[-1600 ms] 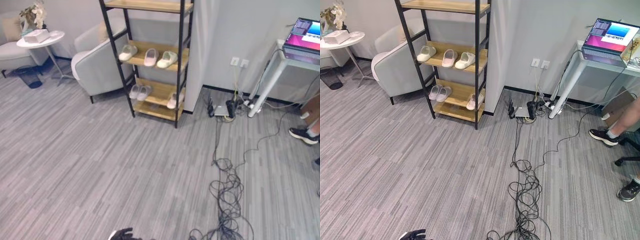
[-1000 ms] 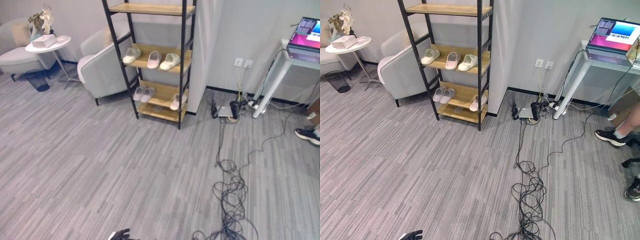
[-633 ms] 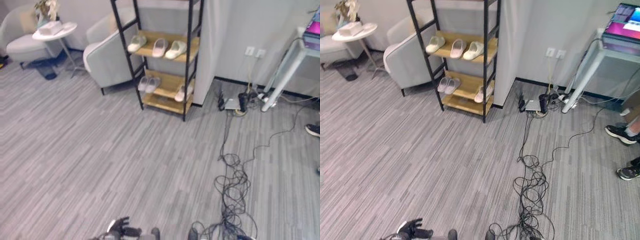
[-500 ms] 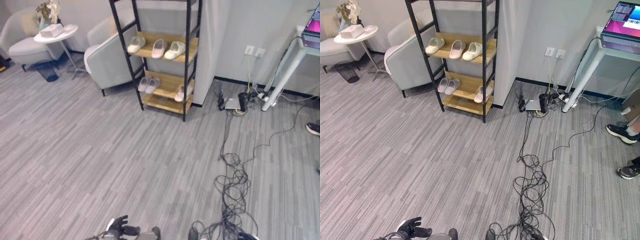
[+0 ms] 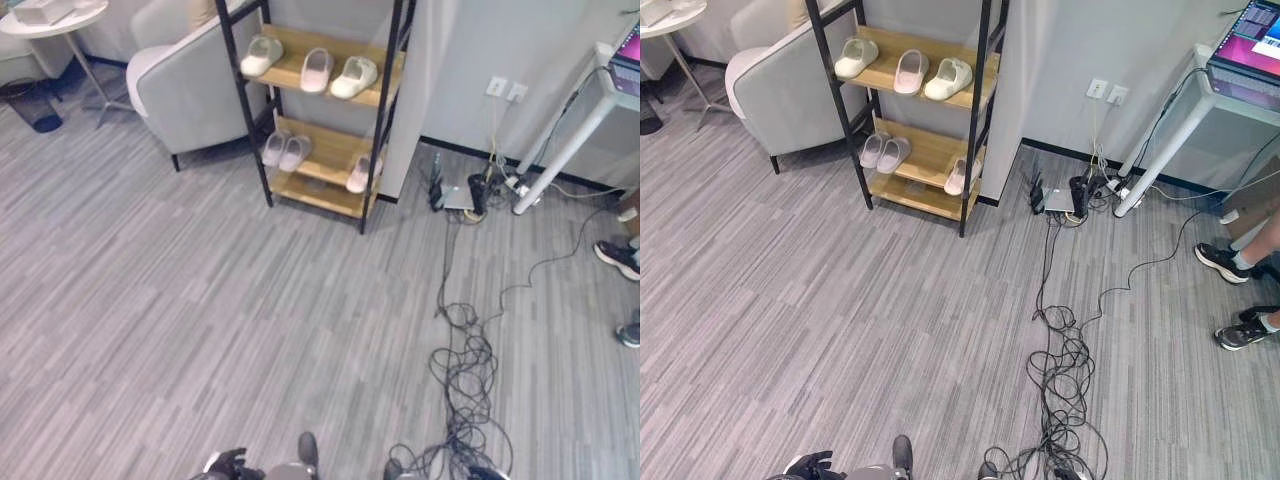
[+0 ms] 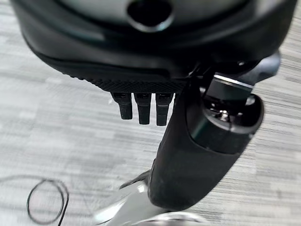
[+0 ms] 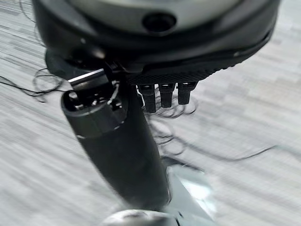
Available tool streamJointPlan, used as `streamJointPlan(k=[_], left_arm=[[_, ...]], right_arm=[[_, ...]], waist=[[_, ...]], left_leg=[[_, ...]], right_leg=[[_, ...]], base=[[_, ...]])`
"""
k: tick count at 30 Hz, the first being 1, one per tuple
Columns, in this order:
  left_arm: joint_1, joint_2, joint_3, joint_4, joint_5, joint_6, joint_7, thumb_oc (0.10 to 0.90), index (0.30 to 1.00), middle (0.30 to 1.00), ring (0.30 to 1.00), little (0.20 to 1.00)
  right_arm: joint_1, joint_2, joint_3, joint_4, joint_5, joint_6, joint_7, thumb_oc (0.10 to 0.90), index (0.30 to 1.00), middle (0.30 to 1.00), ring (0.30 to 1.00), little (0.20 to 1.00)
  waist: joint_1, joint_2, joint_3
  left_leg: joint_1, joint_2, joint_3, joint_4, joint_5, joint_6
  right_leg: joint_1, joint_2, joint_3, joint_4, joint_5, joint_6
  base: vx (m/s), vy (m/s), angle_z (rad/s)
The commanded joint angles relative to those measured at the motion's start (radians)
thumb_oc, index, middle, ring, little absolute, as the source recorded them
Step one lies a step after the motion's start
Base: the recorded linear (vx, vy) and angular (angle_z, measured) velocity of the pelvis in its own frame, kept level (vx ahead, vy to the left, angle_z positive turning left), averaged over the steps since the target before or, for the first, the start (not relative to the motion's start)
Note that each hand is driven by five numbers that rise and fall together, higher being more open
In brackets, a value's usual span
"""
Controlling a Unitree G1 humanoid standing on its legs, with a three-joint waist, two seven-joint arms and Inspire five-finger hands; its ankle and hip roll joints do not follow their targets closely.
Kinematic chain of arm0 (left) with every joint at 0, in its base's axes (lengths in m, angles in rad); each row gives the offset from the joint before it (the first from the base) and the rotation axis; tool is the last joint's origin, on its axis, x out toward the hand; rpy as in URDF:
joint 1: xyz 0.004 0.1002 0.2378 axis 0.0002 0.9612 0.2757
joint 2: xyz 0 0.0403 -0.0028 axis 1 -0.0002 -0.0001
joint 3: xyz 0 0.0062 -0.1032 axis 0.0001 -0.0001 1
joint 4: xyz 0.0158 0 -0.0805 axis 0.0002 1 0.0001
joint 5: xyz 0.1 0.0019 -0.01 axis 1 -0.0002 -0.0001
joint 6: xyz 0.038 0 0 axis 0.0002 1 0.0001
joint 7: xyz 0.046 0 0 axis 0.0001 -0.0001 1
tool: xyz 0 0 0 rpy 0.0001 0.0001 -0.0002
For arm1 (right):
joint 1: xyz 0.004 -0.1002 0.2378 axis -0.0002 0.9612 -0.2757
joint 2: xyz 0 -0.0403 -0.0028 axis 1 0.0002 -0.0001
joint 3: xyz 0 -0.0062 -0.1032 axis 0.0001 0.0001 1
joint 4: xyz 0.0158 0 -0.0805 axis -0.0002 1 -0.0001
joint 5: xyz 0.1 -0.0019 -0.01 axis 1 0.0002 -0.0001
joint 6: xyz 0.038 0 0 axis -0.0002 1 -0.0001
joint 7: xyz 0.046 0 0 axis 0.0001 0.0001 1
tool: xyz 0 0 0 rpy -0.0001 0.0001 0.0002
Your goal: Arrange the slippers neatly on the shoe rack.
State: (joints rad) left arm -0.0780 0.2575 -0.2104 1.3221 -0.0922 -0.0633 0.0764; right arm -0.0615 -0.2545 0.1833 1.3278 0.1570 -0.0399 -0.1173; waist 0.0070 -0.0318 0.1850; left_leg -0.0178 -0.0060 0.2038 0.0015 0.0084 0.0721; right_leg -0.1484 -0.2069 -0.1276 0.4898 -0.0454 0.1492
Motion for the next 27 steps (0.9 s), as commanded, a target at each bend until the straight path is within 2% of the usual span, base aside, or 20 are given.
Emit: streamJointPlan(k=[1, 3, 4, 5, 6, 8, 10, 12, 14, 16, 17, 18, 19, 20, 21, 22, 25, 26, 27], left_arm=[[-0.004, 0.003, -0.004, -0.005, 0.019, -0.015, 0.011, 0.8, 0.9, 0.9, 0.9, 0.9], [-0.004, 0.0, -0.004, -0.003, 0.022, -0.016, 0.014, 0.8, 0.9, 0.9, 0.9, 0.9], [-0.004, 0.0, -0.004, -0.003, 0.022, -0.016, 0.014, 0.8, 0.9, 0.9, 0.9, 0.9], [-0.004, -0.003, -0.006, -0.005, 0.023, -0.02, 0.012, 0.8, 0.9, 0.9, 0.9, 0.9], [-0.008, -0.005, -0.006, -0.003, 0.02, -0.022, 0.012, 0.8, 0.9, 0.9, 0.9, 0.9], [-0.009, -0.009, -0.004, 0.0, 0.019, -0.024, 0.006, 0.8, 0.9, 0.9, 0.9, 0.9], [-0.007, -0.017, -0.004, 0.004, 0.024, -0.027, -0.003, 0.8, 0.9, 0.9, 0.9, 0.9], [0.0, -0.024, -0.009, 0.012, 0.033, -0.027, -0.003, 0.8, 0.9, 0.9, 0.9, 0.9], [0.009, -0.03, -0.007, 0.013, 0.031, -0.026, -0.01, 0.8, 0.9, 0.9, 0.9, 0.9], [0.005, -0.035, -0.016, 0.011, 0.037, -0.025, -0.013, 0.8, 0.9, 0.9, 0.9, 0.9], [-0.001, -0.034, -0.02, 0.004, 0.033, -0.025, -0.017, 0.8, 0.9, 0.9, 0.9, 0.9], [-0.001, -0.034, -0.02, 0.004, 0.033, -0.025, -0.017, 0.8, 0.9, 0.9, 0.9, 0.9], [-0.012, -0.031, -0.025, -0.006, 0.024, -0.024, -0.015, 0.8, 0.9, 0.9, 0.9, 0.9], [-0.012, -0.031, -0.026, -0.006, 0.024, -0.024, -0.015, 0.8, 0.9, 0.9, 0.9, 0.9], [-0.018, -0.025, -0.032, -0.01, 0.021, -0.02, -0.012, 0.8, 0.9, 0.9, 0.9, 0.9], [-0.019, -0.023, -0.034, -0.01, 0.021, -0.019, -0.009, 0.8, 0.9, 0.9, 0.9, 0.9], [-0.014, -0.022, -0.032, -0.007, 0.018, -0.018, -0.01, 0.8, 0.9, 0.9, 0.9, 0.9], [-0.007, -0.02, -0.028, -0.003, 0.021, -0.014, -0.008, 0.8, 0.9, 0.9, 0.9, 0.9], [-0.003, -0.02, -0.024, -0.001, 0.02, -0.014, -0.008, 0.8, 0.9, 0.9, 0.9, 0.9]], right_arm=[[-0.017, -0.038, 0.016, -0.036, -0.008, -0.014, -0.008, 0.8, 0.9, 0.9, 0.9, 0.9], [-0.016, -0.037, 0.02, -0.034, -0.002, -0.017, -0.006, 0.8, 0.9, 0.9, 0.9, 0.9], [-0.017, -0.037, 0.02, -0.034, -0.002, -0.017, -0.006, 0.8, 0.9, 0.9, 0.9, 0.9], [-0.013, -0.04, 0.021, -0.032, 0.009, -0.019, -0.005, 0.8, 0.9, 0.9, 0.9, 0.9], [-0.01, -0.039, 0.02, -0.032, 0.017, -0.02, -0.005, 0.8, 0.9, 0.9, 0.9, 0.9], [-0.002, -0.039, 0.019, -0.028, 0.017, -0.016, -0.003, 0.8, 0.9, 0.9, 0.9, 0.9], [0.014, -0.042, 0.012, -0.022, 0.014, -0.014, -0.003, 0.8, 0.9, 0.9, 0.9, 0.9], [0.032, -0.038, 0.009, -0.013, 0.016, -0.016, -0.002, 0.8, 0.9, 0.9, 0.9, 0.9], [0.045, -0.041, 0.008, -0.006, 0.015, -0.015, 0.001, 0.8, 0.9, 0.9, 0.9, 0.9], [0.048, -0.038, 0.0, -0.007, 0.027, -0.021, 0.004, 0.8, 0.9, 0.9, 0.9, 0.9], [0.042, -0.039, -0.001, -0.009, 0.036, -0.024, 0.002, 0.8, 0.9, 0.9, 0.9, 0.9], [0.042, -0.039, -0.001, -0.009, 0.036, -0.024, 0.002, 0.8, 0.9, 0.9, 0.9, 0.9], [0.032, -0.04, -0.002, -0.017, 0.051, -0.026, -0.001, 0.8, 0.9, 0.9, 0.9, 0.9], [0.032, -0.04, -0.002, -0.017, 0.052, -0.026, -0.001, 0.8, 0.9, 0.9, 0.9, 0.9], [0.029, -0.044, -0.004, -0.02, 0.068, -0.022, -0.004, 0.8, 0.9, 0.9, 0.9, 0.9], [0.028, -0.045, -0.005, -0.022, 0.078, -0.021, -0.005, 0.8, 0.9, 0.9, 0.9, 0.9], [0.032, -0.046, -0.006, -0.023, 0.083, -0.023, -0.006, 0.8, 0.9, 0.9, 0.9, 0.9], [0.034, -0.047, -0.005, -0.021, 0.075, -0.02, -0.013, 0.8, 0.9, 0.9, 0.9, 0.9], [0.035, -0.047, -0.005, -0.02, 0.069, -0.019, -0.015, 0.8, 0.9, 0.9, 0.9, 0.9]], waist=[[0.015, 0.007, 0.007], [-0.006, 0.006, 0.007], [-0.006, 0.006, 0.009], [-0.029, -0.002, 0.01], [-0.046, -0.013, 0.01], [-0.068, -0.018, 0.013], [-0.08, -0.014, 0.012], [-0.087, -0.012, -0.007], [-0.085, -0.001, -0.024], [-0.093, 0.003, -0.028], [-0.092, -0.006, -0.02], [-0.092, -0.006, -0.02], [-0.086, -0.031, -0.005], [-0.085, -0.03, -0.005], [-0.077, -0.049, 0.0], [-0.068, -0.062, 0.0], [-0.054, -0.059, -0.001], [-0.037, -0.054, -0.002], [-0.029, -0.045, -0.001]], left_leg=[[-0.042, -0.016, -0.102, 0.136, -0.096, -0.015], [0.009, -0.035, -0.138, 0.106, -0.111, -0.015], [0.011, -0.036, -0.139, 0.106, -0.111, -0.015], [0.057, -0.059, -0.175, 0.078, -0.132, -0.014], [0.086, -0.075, -0.2, 0.062, -0.141, -0.013], [0.142, -0.087, -0.249, 0.041, -0.169, -0.02], [0.176, -0.091, -0.284, 0.045, -0.196, -0.025], [0.2, -0.084, -0.297, 0.051, -0.201, -0.036], [0.206, -0.066, -0.305, 0.076, -0.182, -0.064], [0.173, -0.04, -0.274, 0.158, -0.126, -0.118], [0.114, -0.025, -0.237, 0.26, -0.101, -0.137], [0.113, -0.025, -0.237, 0.262, -0.102, -0.137], [0.024, 0.005, -0.167, 0.409, -0.056, -0.144], [0.02, 0.008, -0.167, 0.417, -0.06, -0.144], [-0.052, 0.041, -0.096, 0.475, -0.072, -0.125], [-0.098, 0.049, -0.065, 0.462, -0.079, -0.113], [-0.13, 0.059, -0.043, 0.391, -0.1, -0.103], [-0.191, 0.079, -0.02, 0.294, -0.051, -0.112], [-0.2, 0.088, -0.019, 0.24, -0.013, -0.12]], right_leg=[[0.001, 0.07, 0.003, 0.016, 0.07, -0.001], [-0.04, 0.113, 0.019, -0.047, 0.042, -0.013], [-0.039, 0.113, 0.019, -0.047, 0.042, -0.013], [-0.071, 0.155, 0.035, -0.153, 0.039, -0.019], [-0.117, 0.176, 0.059, -0.221, 0.064, -0.018], [-0.133, 0.19, 0.06, -0.328, 0.098, -0.008], [-0.109, 0.187, 0.044, -0.368, 0.105, -0.007], [-0.09, 0.201, 0.054, -0.36, 0.102, -0.031], [-0.056, 0.204, 0.029, -0.379, 0.095, -0.044], [-0.011, 0.203, 0.016, -0.398, 0.08, -0.059], [0.014, 0.193, 0.012, -0.409, 0.071, -0.067], [0.014, 0.193, 0.012, -0.409, 0.071, -0.067], [0.058, 0.175, 0.007, -0.422, 0.056, -0.085], [0.057, 0.177, 0.007, -0.422, 0.056, -0.086], [0.091, 0.165, 0.0, -0.429, 0.029, -0.097], [0.112, 0.155, -0.004, -0.436, 0.018, -0.098], [0.141, 0.157, -0.005, -0.443, -0.005, -0.091], [0.186, 0.163, 0.0, -0.458, -0.033, -0.084], [0.205, 0.171, 0.004, -0.461, -0.045, -0.081]], base=[[0.34, 0.11, 0.12], [0.32, 0.046, 0.02], [0.35, -0.013, 0.32], [0.37, -0.034, 0.4], [0.51, -0.057, 0.43], [0.39, -0.058, 0.46], [0.34, -0.074, 0.87], [0.33, -0.09, 0.94], [0.29, -0.11, 0.8], [0.21, -0.103, 0.53], [0.11, -0.064, 0.42], [0.16, -0.117, 0.44], [0.11, -0.086, 0.28], [0.25, -0.153, 0.16], [0.23, -0.096, -0.05], [0.31, -0.086, 0.08], [0.27, 0.028, 0.26], [0.35, 0.077, 0.22], [0.35, 0.076, 0.2]])
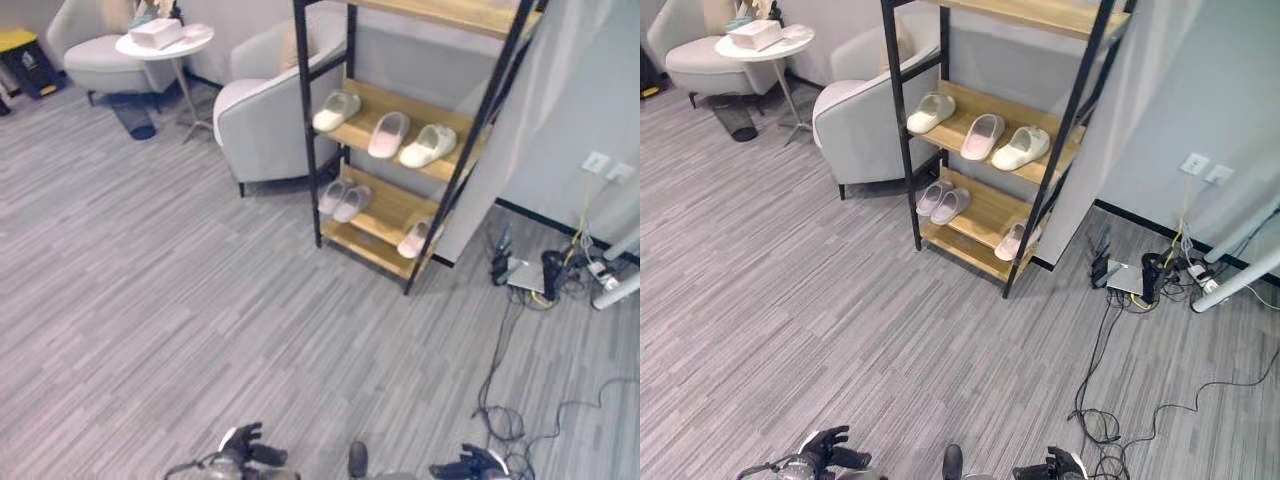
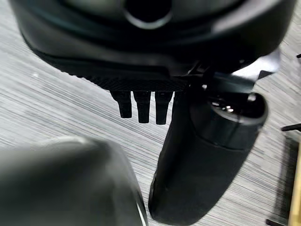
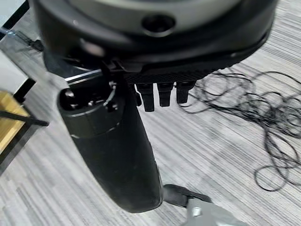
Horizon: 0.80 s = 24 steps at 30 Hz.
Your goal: Arrange the slippers neatly on the shoe rack.
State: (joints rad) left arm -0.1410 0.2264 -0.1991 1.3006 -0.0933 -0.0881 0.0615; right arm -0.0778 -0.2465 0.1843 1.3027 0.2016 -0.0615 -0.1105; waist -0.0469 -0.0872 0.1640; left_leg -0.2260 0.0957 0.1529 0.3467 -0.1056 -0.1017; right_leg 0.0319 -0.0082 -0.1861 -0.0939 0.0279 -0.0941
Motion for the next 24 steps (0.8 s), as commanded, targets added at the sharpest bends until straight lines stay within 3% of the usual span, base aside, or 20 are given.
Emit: streamJointPlan(k=[1, 2, 5, 9, 12, 13, 15, 16, 20, 24], left_arm=[[0.061, 0.011, -0.035, 0.02, 0.021, 0.011, 0.007, 0.8, 0.9, 0.9, 0.9, 0.9], [0.069, 0.013, -0.028, 0.024, 0.017, 0.01, 0.009, 0.8, 0.9, 0.9, 0.9, 0.9], [0.072, 0.015, -0.024, 0.027, 0.01, 0.008, 0.011, 0.8, 0.9, 0.9, 0.9, 0.9], [0.091, 0.018, -0.002, 0.051, 0.022, 0.018, 0.01, 0.8, 0.9, 0.9, 0.9, 0.9], [0.083, 0.032, -0.006, 0.047, 0.027, 0.022, 0.009, 0.8, 0.9, 0.9, 0.9, 0.9], [0.076, 0.035, -0.012, 0.042, 0.027, 0.023, 0.009, 0.8, 0.9, 0.9, 0.9, 0.9], [0.071, 0.037, -0.019, 0.037, 0.028, 0.022, 0.009, 0.8, 0.9, 0.9, 0.9, 0.9], [0.061, 0.042, -0.031, 0.032, 0.034, 0.022, 0.01, 0.8, 0.9, 0.9, 0.9, 0.9], [0.052, 0.04, -0.03, 0.029, 0.032, 0.021, 0.008, 0.8, 0.9, 0.9, 0.9, 0.9], [0.052, 0.035, -0.023, 0.035, 0.038, 0.015, 0.001, 0.8, 0.9, 0.9, 0.9, 0.9]], right_arm=[[0.052, -0.055, -0.006, 0.005, 0.024, 0.002, -0.022, 0.8, 0.9, 0.9, 0.9, 0.9], [0.052, -0.056, 0.0, 0.012, 0.0, 0.005, -0.031, 0.8, 0.9, 0.9, 0.9, 0.9], [0.055, -0.053, 0.002, 0.014, -0.002, 0.005, -0.029, 0.8, 0.9, 0.9, 0.9, 0.9], [0.064, -0.042, 0.001, 0.03, -0.037, 0.013, -0.021, 0.8, 0.9, 0.9, 0.9, 0.9], [0.047, -0.038, 0.005, 0.016, -0.047, 0.013, -0.005, 0.8, 0.9, 0.9, 0.9, 0.9], [0.038, -0.038, 0.007, 0.007, -0.046, 0.011, -0.009, 0.8, 0.9, 0.9, 0.9, 0.9], [0.034, -0.038, 0.005, -0.001, -0.045, 0.01, -0.009, 0.8, 0.9, 0.9, 0.9, 0.9], [0.026, -0.039, 0.008, -0.01, -0.048, 0.008, -0.013, 0.8, 0.9, 0.9, 0.9, 0.9], [0.023, -0.041, 0.012, -0.015, -0.042, 0.007, -0.013, 0.8, 0.9, 0.9, 0.9, 0.9], [0.024, -0.045, 0.013, -0.017, -0.052, 0.012, -0.011, 0.8, 0.9, 0.9, 0.9, 0.9]], waist=[[0.025, 0.01, 0.021], [0.049, 0.028, 0.023], [0.063, 0.028, 0.026], [0.071, 0.016, -0.015], [0.062, 0.007, -0.012], [0.053, 0.017, -0.005], [0.046, 0.027, 0.003], [0.028, 0.045, 0.012], [-0.02, 0.05, 0.026], [-0.052, 0.031, 0.029]], left_leg=[[0.009, -0.014, 0.032, -0.106, 0.101, 0.054], [-0.03, 0.0, 0.037, -0.2, 0.194, 0.029], [-0.06, 0.003, 0.032, -0.219, 0.231, 0.018], [-0.019, -0.032, 0.035, -0.235, 0.202, 0.049], [0.058, -0.08, 0.039, -0.244, 0.136, 0.104], [0.075, -0.08, 0.042, -0.244, 0.123, 0.113], [0.101, -0.079, 0.044, -0.245, 0.105, 0.122], [0.156, -0.081, 0.038, -0.256, 0.072, 0.131], [0.262, -0.11, 0.007, -0.285, 0.01, 0.131], [0.35, -0.134, -0.021, -0.299, -0.046, 0.119]], right_leg=[[0.026, -0.028, 0.063, 0.123, -0.118, 0.162], [0.079, -0.008, 0.08, 0.11, -0.147, 0.167], [0.112, -0.002, 0.101, 0.11, -0.162, 0.167], [0.143, -0.027, 0.124, 0.145, -0.173, 0.191], [0.027, -0.087, 0.136, 0.42, -0.035, 0.261], [-0.016, -0.092, 0.129, 0.484, 0.022, 0.27], [-0.054, -0.109, 0.105, 0.534, 0.042, 0.273], [-0.123, -0.122, 0.069, 0.572, 0.033, 0.254], [-0.23, -0.095, -0.008, 0.429, -0.015, 0.225], [-0.284, -0.105, -0.073, 0.222, 0.038, 0.244]], base=[[0.41, 0.108, 0.07], [0.41, 0.11, -0.02], [0.36, 0.123, -0.18], [0.33, 0.171, -0.47], [0.24, 0.189, -0.21], [0.18, 0.146, -0.19], [0.18, 0.117, 0.01], [0.29, 0.135, 0.04], [0.35, 0.05, -0.1], [0.38, -0.051, 0.05]])
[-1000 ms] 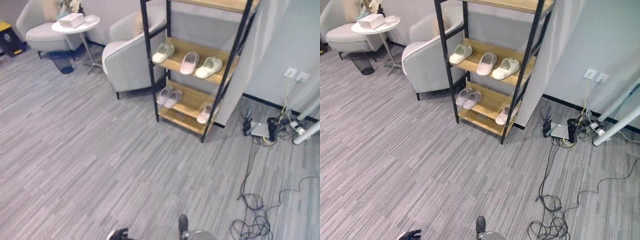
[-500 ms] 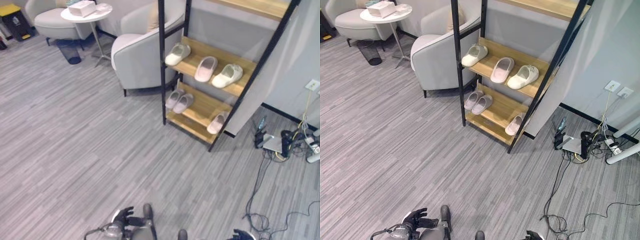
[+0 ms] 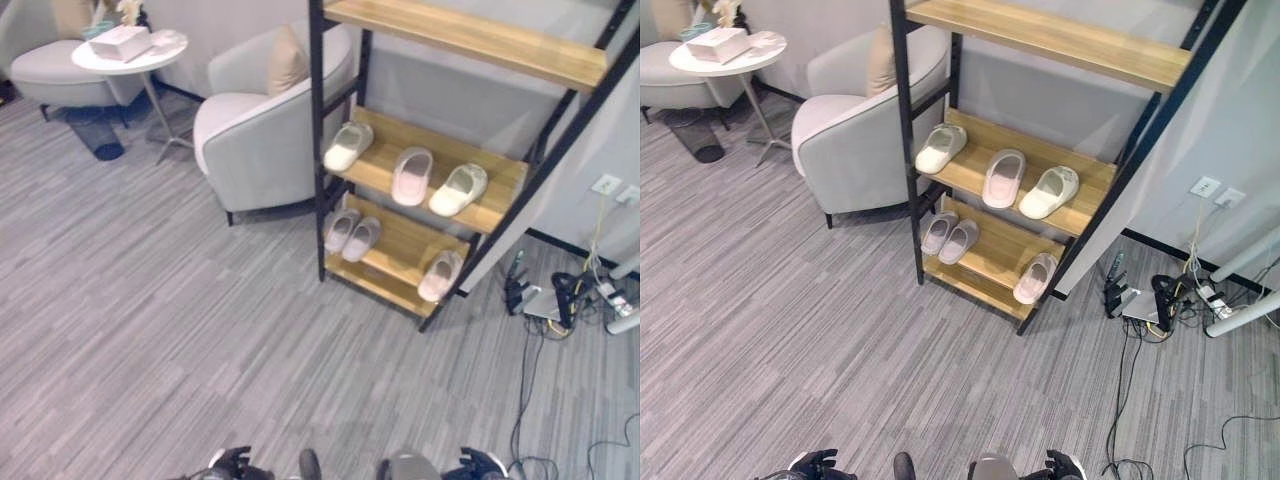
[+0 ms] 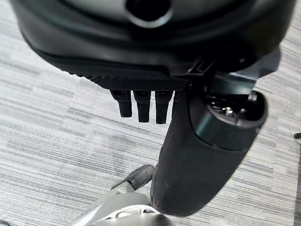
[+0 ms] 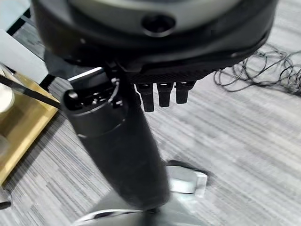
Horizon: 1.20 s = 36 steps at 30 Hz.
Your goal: Arrange the slippers neatly on the shoe rack.
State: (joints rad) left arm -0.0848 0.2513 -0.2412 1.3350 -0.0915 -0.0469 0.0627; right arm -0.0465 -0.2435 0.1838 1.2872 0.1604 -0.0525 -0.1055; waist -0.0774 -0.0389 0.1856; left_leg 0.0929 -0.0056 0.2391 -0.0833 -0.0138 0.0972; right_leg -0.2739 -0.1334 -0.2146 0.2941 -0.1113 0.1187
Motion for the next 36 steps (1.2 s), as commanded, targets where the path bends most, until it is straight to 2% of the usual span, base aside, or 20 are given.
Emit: streamJointPlan(k=[1, 3, 5, 7, 8, 10, 11, 12, 14, 15, 16, 17, 19, 20, 21, 22, 25, 28, 33, 36], left_arm=[[-0.003, 0.007, 0.02, 0.001, 0.036, -0.027, -0.003, 0.8, 0.9, 0.9, 0.9, 0.9], [0.005, -0.003, 0.016, 0.005, 0.052, -0.03, -0.007, 0.8, 0.9, 0.9, 0.9, 0.9], [0.01, -0.012, 0.011, 0.008, 0.058, -0.027, -0.01, 0.8, 0.9, 0.9, 0.9, 0.9], [0.011, -0.018, 0.004, 0.01, 0.067, -0.028, -0.013, 0.8, 0.9, 0.9, 0.9, 0.9], [0.009, -0.021, -0.002, 0.007, 0.069, -0.03, -0.015, 0.8, 0.9, 0.9, 0.9, 0.9], [-0.001, -0.022, -0.017, -0.009, 0.068, -0.03, -0.016, 0.8, 0.9, 0.9, 0.9, 0.9], [-0.002, -0.021, -0.017, -0.009, 0.067, -0.03, -0.017, 0.8, 0.9, 0.9, 0.9, 0.9], [-0.013, -0.022, -0.023, -0.02, 0.054, -0.027, -0.01, 0.8, 0.9, 0.9, 0.9, 0.9], [-0.017, -0.021, -0.026, -0.024, 0.045, -0.027, -0.008, 0.8, 0.9, 0.9, 0.9, 0.9], [-0.019, -0.021, -0.028, -0.027, 0.04, -0.03, -0.006, 0.8, 0.9, 0.9, 0.9, 0.9], [-0.017, -0.022, -0.03, -0.029, 0.039, -0.03, -0.006, 0.8, 0.9, 0.9, 0.9, 0.9], [-0.011, -0.025, -0.033, -0.025, 0.041, -0.03, -0.006, 0.8, 0.9, 0.9, 0.9, 0.9], [-0.007, -0.026, -0.035, -0.02, 0.042, -0.033, -0.004, 0.8, 0.9, 0.9, 0.9, 0.9], [-0.007, -0.026, -0.035, -0.02, 0.042, -0.033, -0.004, 0.8, 0.9, 0.9, 0.9, 0.9], [-0.011, -0.028, -0.035, -0.012, 0.031, -0.037, 0.001, 0.8, 0.9, 0.9, 0.9, 0.9], [-0.012, -0.028, -0.035, -0.01, 0.021, -0.039, 0.002, 0.8, 0.9, 0.9, 0.9, 0.9], [-0.012, -0.033, -0.034, 0.0, 0.016, -0.04, -0.001, 0.8, 0.9, 0.9, 0.9, 0.9], [-0.007, -0.035, -0.029, 0.007, 0.028, -0.036, -0.006, 0.8, 0.9, 0.9, 0.9, 0.9], [-0.023, -0.013, -0.027, -0.012, 0.027, -0.039, -0.003, 0.8, 0.9, 0.9, 0.9, 0.9], [-0.027, 0.007, -0.025, -0.021, 0.026, -0.043, 0.001, 0.8, 0.9, 0.9, 0.9, 0.9]], right_arm=[[-0.005, -0.047, 0.015, 0.0, -0.016, 0.006, -0.014, 0.8, 0.9, 0.9, 0.9, 0.9], [0.009, -0.049, 0.019, 0.01, -0.018, 0.007, -0.014, 0.8, 0.9, 0.9, 0.9, 0.9], [0.017, -0.051, 0.019, 0.017, -0.018, 0.007, -0.013, 0.8, 0.9, 0.9, 0.9, 0.9], [0.026, -0.052, 0.016, 0.02, -0.011, 0.004, -0.01, 0.8, 0.9, 0.9, 0.9, 0.9], [0.027, -0.052, 0.015, 0.018, -0.006, 0.0, -0.009, 0.8, 0.9, 0.9, 0.9, 0.9], [0.02, -0.054, 0.018, 0.012, 0.004, -0.004, -0.011, 0.8, 0.9, 0.9, 0.9, 0.9], [0.019, -0.054, 0.017, 0.012, 0.004, -0.004, -0.011, 0.8, 0.9, 0.9, 0.9, 0.9], [0.008, -0.057, 0.022, 0.011, 0.015, -0.003, -0.016, 0.8, 0.9, 0.9, 0.9, 0.9], [0.006, -0.059, 0.025, 0.009, 0.018, -0.001, -0.019, 0.8, 0.9, 0.9, 0.9, 0.9], [0.004, -0.061, 0.029, 0.007, 0.023, -0.002, -0.017, 0.8, 0.9, 0.9, 0.9, 0.9], [0.003, -0.061, 0.032, 0.002, 0.023, -0.003, -0.017, 0.8, 0.9, 0.9, 0.9, 0.9], [0.005, -0.065, 0.038, 0.001, 0.015, -0.006, -0.02, 0.8, 0.9, 0.9, 0.9, 0.9], [0.004, -0.069, 0.044, 0.003, 0.006, -0.007, -0.025, 0.8, 0.9, 0.9, 0.9, 0.9], [0.004, -0.069, 0.044, 0.003, 0.006, -0.007, -0.025, 0.8, 0.9, 0.9, 0.9, 0.9], [-0.002, -0.071, 0.045, 0.0, 0.004, -0.011, -0.031, 0.8, 0.9, 0.9, 0.9, 0.9], [-0.003, -0.073, 0.046, -0.002, 0.008, -0.012, -0.033, 0.8, 0.9, 0.9, 0.9, 0.9], [-0.004, -0.073, 0.051, 0.003, -0.004, -0.011, -0.028, 0.8, 0.9, 0.9, 0.9, 0.9], [-0.007, -0.069, 0.054, 0.013, -0.041, -0.004, -0.021, 0.8, 0.9, 0.9, 0.9, 0.9], [-0.026, -0.059, 0.042, -0.004, -0.027, -0.004, -0.017, 0.8, 0.9, 0.9, 0.9, 0.9], [-0.038, -0.057, 0.047, -0.016, -0.037, -0.01, -0.017, 0.8, 0.9, 0.9, 0.9, 0.9]], waist=[[-0.025, -0.014, 0.009], [-0.027, -0.018, -0.005], [-0.031, -0.01, -0.025], [-0.037, 0.001, -0.039], [-0.039, 0.005, -0.042], [-0.035, -0.01, -0.028], [-0.036, -0.009, -0.028], [-0.021, -0.031, -0.013], [-0.01, -0.038, -0.009], [0.0, -0.051, -0.009], [0.012, -0.048, -0.008], [0.027, -0.045, -0.006], [0.047, -0.039, 0.0], [0.047, -0.039, 0.001], [0.07, -0.025, 0.009], [0.078, -0.02, 0.011], [0.092, -0.017, 0.006], [0.092, -0.01, -0.025], [0.086, -0.01, -0.024], [0.093, -0.005, -0.017]], left_leg=[[0.05, -0.032, -0.117, 0.129, -0.148, -0.083], [0.07, -0.043, -0.128, 0.134, -0.174, -0.081], [0.089, -0.037, -0.137, 0.137, -0.187, -0.088], [0.085, -0.017, -0.129, 0.174, -0.165, -0.123], [0.073, -0.002, -0.123, 0.218, -0.138, -0.146], [-0.022, 0.029, -0.101, 0.422, -0.054, -0.183], [-0.029, 0.032, -0.102, 0.434, -0.059, -0.185], [-0.11, 0.044, -0.093, 0.569, -0.019, -0.186], [-0.154, 0.054, -0.083, 0.6, -0.036, -0.173], [-0.198, 0.055, -0.081, 0.582, -0.041, -0.159], [-0.212, 0.063, -0.083, 0.552, -0.059, -0.151], [-0.223, 0.062, -0.107, 0.459, -0.066, -0.147], [-0.263, 0.061, -0.151, 0.365, -0.027, -0.16], [-0.262, 0.061, -0.151, 0.364, -0.027, -0.16], [-0.295, 0.059, -0.231, 0.275, 0.044, -0.186], [-0.309, 0.057, -0.27, 0.258, 0.065, -0.193], [-0.307, 0.036, -0.346, 0.249, 0.062, -0.2], [-0.25, 0.036, -0.327, 0.193, 0.044, -0.181], [-0.212, 0.029, -0.25, 0.172, 0.021, -0.147], [-0.187, 0.029, -0.193, 0.166, -0.005, -0.134]], right_leg=[[0.024, 0.022, -0.062, -0.182, 0.182, 0.033], [0.06, 0.03, -0.051, -0.219, 0.183, 0.024], [0.075, 0.046, -0.034, -0.212, 0.178, 0.008], [0.1, 0.06, -0.038, -0.219, 0.169, -0.006], [0.121, 0.069, -0.037, -0.228, 0.16, -0.015], [0.17, 0.071, -0.023, -0.243, 0.142, -0.041], [0.168, 0.073, -0.024, -0.243, 0.143, -0.042], [0.205, 0.069, -0.01, -0.251, 0.124, -0.065], [0.222, 0.069, 0.0, -0.254, 0.113, -0.069], [0.24, 0.063, 0.01, -0.261, 0.104, -0.068], [0.257, 0.069, 0.022, -0.265, 0.095, -0.063], [0.279, 0.074, 0.043, -0.274, 0.079, -0.055], [0.309, 0.086, 0.075, -0.284, 0.06, -0.051], [0.31, 0.086, 0.076, -0.284, 0.06, -0.051], [0.342, 0.105, 0.121, -0.288, 0.039, -0.047], [0.35, 0.112, 0.143, -0.288, 0.034, -0.047], [0.371, 0.104, 0.196, -0.273, 0.016, -0.038], [0.372, 0.075, 0.215, -0.251, 0.011, -0.016], [0.293, 0.034, 0.225, -0.148, 0.034, 0.03], [0.226, -0.001, 0.116, -0.095, 0.063, 0.048]], base=[[0.24, -0.05, 0.13], [0.3, -0.083, 0.27], [0.33, -0.082, 0.37], [0.25, -0.083, 0.34], [0.19, -0.11, 0.14], [0.12, -0.11, 0.0], [0.14, -0.123, -0.12], [0.17, -0.09, -0.3], [0.17, -0.048, -0.35], [0.19, 0.023, -0.27], [0.35, 0.08, -0.2], [0.32, 0.119, -0.22], [0.25, 0.105, -0.42], [0.29, 0.132, -0.58], [0.26, 0.128, -0.51], [0.35, 0.173, -0.87], [0.22, 0.177, -0.85], [0.22, 0.224, -1.05], [0.06, 0.167, -0.66], [0.03, 0.125, -0.57]])
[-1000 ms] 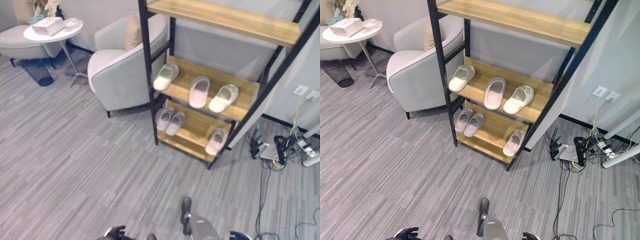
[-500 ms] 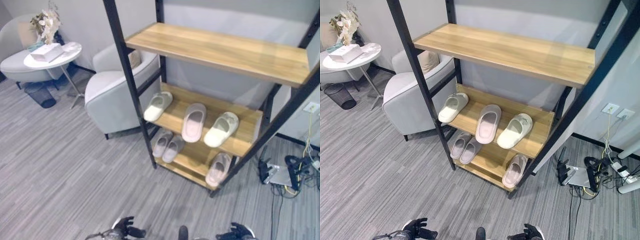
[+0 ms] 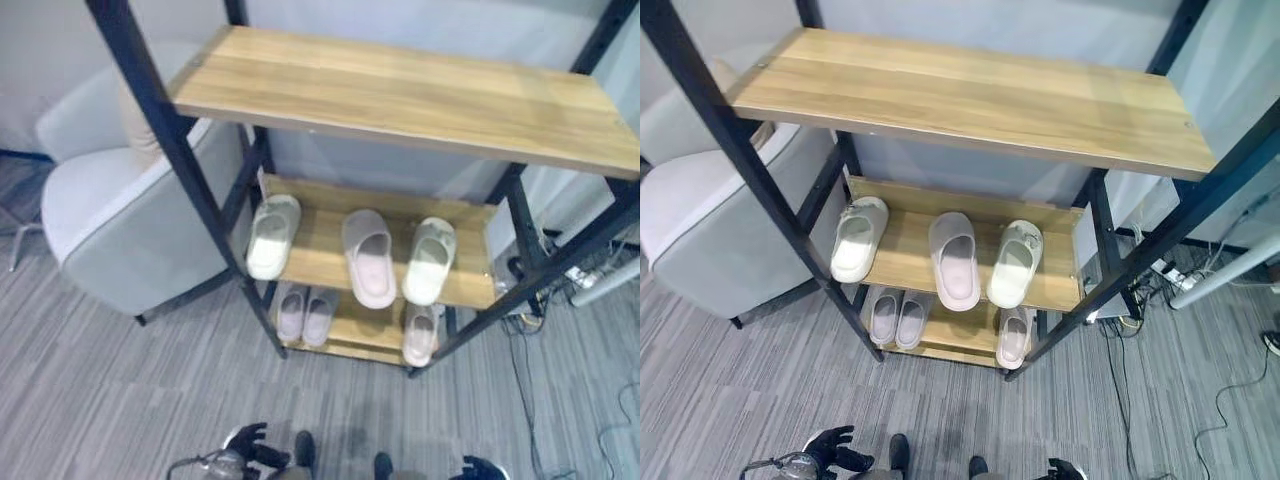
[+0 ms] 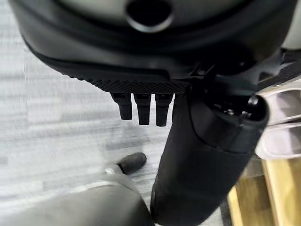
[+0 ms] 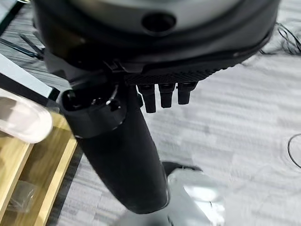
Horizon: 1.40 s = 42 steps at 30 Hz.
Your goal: Arrange the slippers neatly on the shoe rack.
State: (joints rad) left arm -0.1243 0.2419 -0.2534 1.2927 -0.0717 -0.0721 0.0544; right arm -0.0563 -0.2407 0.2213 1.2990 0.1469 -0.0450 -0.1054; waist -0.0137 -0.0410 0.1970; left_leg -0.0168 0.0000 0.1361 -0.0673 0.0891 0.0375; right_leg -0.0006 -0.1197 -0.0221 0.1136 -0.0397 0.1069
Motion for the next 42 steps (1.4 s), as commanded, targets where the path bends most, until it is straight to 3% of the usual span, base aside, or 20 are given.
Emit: streamJointPlan(k=[1, 5, 6, 8, 9, 10, 15, 18, 21, 24, 28, 30, 33, 34, 35, 37, 42], left_arm=[[0.017, 0.019, -0.01, 0.023, 0.007, -0.016, 0.008, 0.8, 0.9, 0.9, 0.9, 0.9], [0.036, 0.026, 0.007, 0.032, 0.013, -0.011, 0.005, 0.8, 0.9, 0.9, 0.9, 0.9], [0.044, 0.025, 0.01, 0.036, 0.016, -0.011, 0.001, 0.8, 0.9, 0.9, 0.9, 0.9], [0.052, 0.022, 0.011, 0.036, 0.027, -0.01, -0.003, 0.8, 0.9, 0.9, 0.9, 0.9], [0.052, 0.022, 0.011, 0.036, 0.027, -0.01, -0.003, 0.8, 0.9, 0.9, 0.9, 0.9], [0.05, 0.017, 0.004, 0.028, 0.037, -0.014, -0.005, 0.8, 0.9, 0.9, 0.9, 0.9], [0.024, -0.009, -0.037, -0.001, 0.047, -0.024, -0.01, 0.8, 0.9, 0.9, 0.9, 0.9], [0.012, -0.015, -0.047, -0.014, 0.04, -0.029, -0.008, 0.8, 0.9, 0.9, 0.9, 0.9], [0.006, -0.025, -0.058, -0.03, 0.023, -0.035, -0.007, 0.8, 0.9, 0.9, 0.9, 0.9], [-0.011, -0.028, -0.076, -0.058, -0.005, -0.053, 0.005, 0.8, 0.9, 0.9, 0.9, 0.9], [-0.019, -0.023, -0.092, -0.13, -0.02, -0.07, 0.013, 0.8, 0.9, 0.9, 0.9, 0.9], [-0.02, -0.011, -0.108, -0.215, -0.038, -0.085, 0.012, 0.8, 0.9, 0.9, 0.9, 0.9], [0.02, 0.044, -0.121, -0.469, -0.097, -0.107, -0.011, 0.8, 0.9, 0.9, 0.9, 0.9], [0.02, 0.044, -0.121, -0.469, -0.097, -0.107, -0.011, 0.8, 0.9, 0.9, 0.9, 0.9], [0.082, 0.098, -0.122, -0.656, -0.13, -0.121, -0.041, 0.8, 0.9, 0.9, 0.9, 0.9], [0.138, 0.14, -0.118, -0.788, -0.146, -0.129, -0.066, 0.8, 0.9, 0.9, 0.9, 0.9], [0.213, 0.202, -0.093, -1.013, -0.184, -0.133, -0.101, 0.8, 0.9, 0.9, 0.9, 0.9]], right_arm=[[-0.026, -0.058, 0.01, -0.028, -0.024, -0.018, -0.018, 0.8, 0.9, 0.9, 0.9, 0.9], [-0.019, -0.056, 0.017, -0.029, -0.028, -0.02, -0.018, 0.8, 0.9, 0.9, 0.9, 0.9], [-0.015, -0.058, 0.021, -0.037, -0.035, -0.021, -0.015, 0.8, 0.9, 0.9, 0.9, 0.9], [-0.011, -0.06, 0.022, -0.044, -0.039, -0.023, -0.014, 0.8, 0.9, 0.9, 0.9, 0.9], [-0.011, -0.06, 0.022, -0.044, -0.039, -0.023, -0.014, 0.8, 0.9, 0.9, 0.9, 0.9], [-0.004, -0.064, 0.025, -0.049, -0.037, -0.027, -0.015, 0.8, 0.9, 0.9, 0.9, 0.9], [0.002, -0.081, 0.021, -0.042, -0.023, -0.028, -0.022, 0.8, 0.9, 0.9, 0.9, 0.9], [-0.006, -0.084, 0.031, -0.038, -0.029, -0.027, -0.023, 0.8, 0.9, 0.9, 0.9, 0.9], [-0.003, -0.089, 0.028, -0.019, -0.032, -0.022, -0.027, 0.8, 0.9, 0.9, 0.9, 0.9], [0.004, -0.09, 0.019, -0.012, -0.031, -0.027, -0.03, 0.8, 0.9, 0.9, 0.9, 0.9], [0.016, -0.086, 0.001, 0.008, -0.035, -0.028, -0.033, 0.8, 0.9, 0.9, 0.9, 0.9], [0.019, -0.085, -0.004, 0.005, -0.033, -0.03, -0.031, 0.8, 0.9, 0.9, 0.9, 0.9], [0.024, -0.089, -0.012, -0.008, -0.029, -0.034, -0.031, 0.8, 0.9, 0.9, 0.9, 0.9], [0.024, -0.089, -0.012, -0.008, -0.029, -0.034, -0.031, 0.8, 0.9, 0.9, 0.9, 0.9], [0.035, -0.096, -0.025, -0.026, -0.031, -0.038, -0.026, 0.8, 0.9, 0.9, 0.9, 0.9], [0.044, -0.1, -0.034, -0.033, -0.041, -0.037, -0.021, 0.8, 0.9, 0.9, 0.9, 0.9], [0.054, -0.102, -0.044, -0.048, -0.06, -0.028, -0.018, 0.8, 0.9, 0.9, 0.9, 0.9]], waist=[[0.028, -0.004, -0.03], [0.025, -0.005, -0.042], [0.023, -0.001, -0.042], [0.015, 0.001, -0.04], [0.014, 0.001, -0.04], [0.009, -0.006, -0.04], [0.001, -0.005, -0.034], [0.006, -0.005, -0.027], [0.008, 0.003, -0.034], [0.016, 0.011, -0.039], [0.008, 0.022, -0.051], [0.011, 0.021, -0.05], [0.022, 0.02, -0.045], [0.022, 0.02, -0.045], [0.028, 0.02, -0.047], [0.031, 0.023, -0.054], [0.032, 0.035, -0.07]], left_leg=[[-0.066, 0.021, -0.081, 0.144, -0.114, -0.07], [-0.03, 0.012, -0.059, 0.117, -0.125, -0.064], [-0.008, 0.007, -0.049, 0.1, -0.127, -0.062], [0.003, 0.002, -0.054, 0.102, -0.129, -0.063], [0.003, 0.002, -0.054, 0.102, -0.129, -0.063], [0.005, -0.014, -0.058, 0.114, -0.136, -0.061], [-0.04, -0.015, -0.036, 0.214, -0.141, -0.111], [-0.068, -0.014, -0.058, 0.266, -0.15, -0.12], [-0.069, 0.015, -0.079, 0.221, -0.141, -0.121], [-0.088, 0.04, -0.123, 0.152, -0.096, -0.127], [-0.035, 0.041, -0.126, 0.091, -0.085, -0.123], [-0.023, 0.037, -0.114, 0.085, -0.088, -0.118], [-0.011, 0.03, -0.102, 0.078, -0.091, -0.111], [-0.011, 0.03, -0.102, 0.078, -0.091, -0.111], [0.001, 0.026, -0.094, 0.063, -0.091, -0.107], [0.02, 0.023, -0.087, 0.043, -0.09, -0.105], [0.055, 0.022, -0.086, -0.003, -0.08, -0.106]], right_leg=[[-0.054, -0.012, -0.099, 0.076, -0.004, 0.055], [-0.064, 0.021, -0.162, 0.026, 0.006, 0.037], [-0.089, 0.032, -0.22, 0.021, 0.011, 0.025], [-0.087, 0.036, -0.238, 0.009, 0.006, 0.023], [-0.087, 0.036, -0.238, 0.009, 0.006, 0.023], [-0.062, 0.054, -0.189, -0.024, 0.004, 0.012], [-0.013, 0.038, -0.208, -0.1, 0.022, 0.0], [-0.003, 0.038, -0.205, -0.112, 0.022, -0.008], [0.019, 0.04, -0.201, -0.135, 0.017, -0.002], [0.03, 0.041, -0.181, -0.137, 0.008, 0.006], [0.038, 0.035, -0.174, -0.135, 0.011, 0.014], [0.039, 0.027, -0.167, -0.135, 0.018, 0.021], [0.035, 0.016, -0.161, -0.136, 0.032, 0.031], [0.035, 0.016, -0.161, -0.136, 0.032, 0.031], [0.039, 0.013, -0.158, -0.144, 0.04, 0.037], [0.049, 0.01, -0.154, -0.155, 0.045, 0.042], [0.068, 0.01, -0.155, -0.18, 0.05, 0.048]], base=[[0.05, 0.054, -0.52], [0.09, 0.045, -0.42], [0.07, 0.032, -0.25], [0.09, 0.0, -0.03], [0.09, -0.041, 0.09], [0.06, -0.038, 0.18], [0.01, -0.029, 0.22], [-0.02, 0.02, 0.23], [0.05, 0.073, -0.01], [0.08, 0.095, -0.05], [0.08, 0.105, -0.15], [0.03, 0.075, -0.09], [-0.01, 0.044, -0.12], [0.0, 0.024, -0.08], [0.01, 0.018, -0.13], [0.03, 0.02, -0.18], [0.02, -0.005, -0.02]])
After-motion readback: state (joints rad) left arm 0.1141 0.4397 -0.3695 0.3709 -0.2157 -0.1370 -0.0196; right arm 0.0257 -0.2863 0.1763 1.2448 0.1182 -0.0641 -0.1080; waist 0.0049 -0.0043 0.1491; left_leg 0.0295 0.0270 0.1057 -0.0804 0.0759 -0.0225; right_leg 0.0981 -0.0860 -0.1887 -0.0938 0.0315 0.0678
